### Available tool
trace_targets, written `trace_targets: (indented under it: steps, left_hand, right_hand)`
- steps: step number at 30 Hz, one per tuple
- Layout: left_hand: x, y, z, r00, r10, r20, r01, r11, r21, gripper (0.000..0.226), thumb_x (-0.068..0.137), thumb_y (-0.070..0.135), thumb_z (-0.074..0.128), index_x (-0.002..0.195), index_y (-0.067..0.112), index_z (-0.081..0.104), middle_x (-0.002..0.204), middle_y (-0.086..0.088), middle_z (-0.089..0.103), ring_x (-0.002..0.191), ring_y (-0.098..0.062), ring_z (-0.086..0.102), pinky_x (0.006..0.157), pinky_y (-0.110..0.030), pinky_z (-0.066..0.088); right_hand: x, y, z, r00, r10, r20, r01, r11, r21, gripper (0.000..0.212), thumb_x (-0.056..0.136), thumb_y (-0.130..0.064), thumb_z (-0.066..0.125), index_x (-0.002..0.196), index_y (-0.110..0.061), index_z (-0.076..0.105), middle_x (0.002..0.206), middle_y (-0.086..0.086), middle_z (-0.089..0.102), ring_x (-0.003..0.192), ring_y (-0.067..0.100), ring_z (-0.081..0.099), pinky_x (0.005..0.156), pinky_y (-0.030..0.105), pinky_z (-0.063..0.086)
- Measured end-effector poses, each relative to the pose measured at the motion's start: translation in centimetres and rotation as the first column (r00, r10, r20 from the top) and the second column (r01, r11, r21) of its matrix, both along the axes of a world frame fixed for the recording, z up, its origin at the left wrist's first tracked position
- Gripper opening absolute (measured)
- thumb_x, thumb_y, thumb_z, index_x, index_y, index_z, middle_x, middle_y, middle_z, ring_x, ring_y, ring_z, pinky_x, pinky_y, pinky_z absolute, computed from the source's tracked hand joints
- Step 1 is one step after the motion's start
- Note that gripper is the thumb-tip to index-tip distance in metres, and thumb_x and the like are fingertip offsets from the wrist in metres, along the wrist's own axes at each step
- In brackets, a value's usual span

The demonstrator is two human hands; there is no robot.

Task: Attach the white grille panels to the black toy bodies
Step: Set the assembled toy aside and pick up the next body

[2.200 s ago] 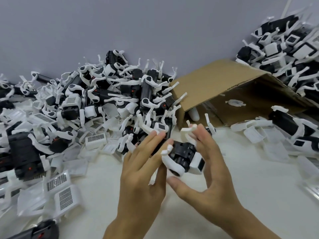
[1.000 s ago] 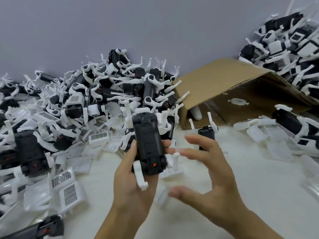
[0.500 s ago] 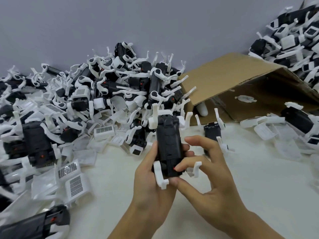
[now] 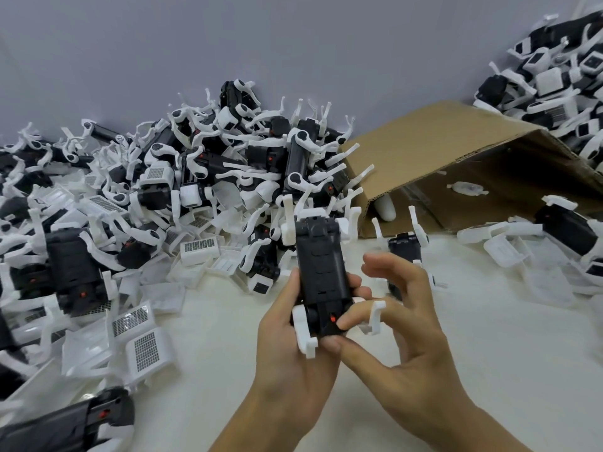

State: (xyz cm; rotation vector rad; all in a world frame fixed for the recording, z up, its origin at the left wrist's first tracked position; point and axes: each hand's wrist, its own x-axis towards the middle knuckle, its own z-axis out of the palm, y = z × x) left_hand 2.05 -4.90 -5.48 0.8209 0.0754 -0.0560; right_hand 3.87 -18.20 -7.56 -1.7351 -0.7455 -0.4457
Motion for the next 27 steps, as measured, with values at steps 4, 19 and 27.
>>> trace_targets:
  steps: [4, 19, 27]
  left_hand:
    - [0.11, 0.24, -0.14, 1.0, -0.005, -0.008, 0.005, 1.0, -0.02, 0.06, 0.103, 0.043, 0.033, 0.097, 0.006, 0.079, 0.091, -0.014, 0.069, 0.085, -0.022, 0.066, 0.074, -0.027, 0.057]
    - [0.23, 0.31, -0.17, 1.0, 0.016, -0.006, -0.016, 1.0, 0.017, 0.054, 0.098, 0.045, 0.041, 0.101, 0.004, 0.078, 0.094, -0.015, 0.067, 0.088, -0.023, 0.067, 0.076, -0.027, 0.059]
    - [0.12, 0.46, 0.08, 1.0, -0.017, -0.001, 0.017, 0.999, -0.042, 0.057, 0.104, 0.043, 0.034, 0.103, 0.004, 0.076, 0.094, -0.018, 0.067, 0.084, -0.023, 0.066, 0.073, -0.028, 0.058]
  right_hand:
    - [-0.03, 0.08, 0.14, 1.0, -0.003, -0.007, 0.003, 1.0, -0.006, 0.016, 0.072, -0.023, 0.083, 0.084, -0.029, 0.074, 0.139, 0.005, 0.048, 0.13, -0.001, 0.048, 0.1, 0.005, 0.036]
    - [-0.11, 0.07, -0.02, 0.996, 0.062, -0.068, -0.06, 0.998, 0.02, 0.026, 0.075, -0.021, 0.083, 0.093, -0.035, 0.069, 0.138, -0.006, 0.045, 0.135, 0.01, 0.047, 0.099, 0.011, 0.042]
    - [-0.16, 0.08, 0.14, 0.998, 0.001, -0.065, -0.002, 1.0, -0.003, 0.017, 0.073, -0.027, 0.083, 0.084, -0.036, 0.073, 0.138, -0.004, 0.049, 0.127, -0.001, 0.05, 0.098, 0.005, 0.039]
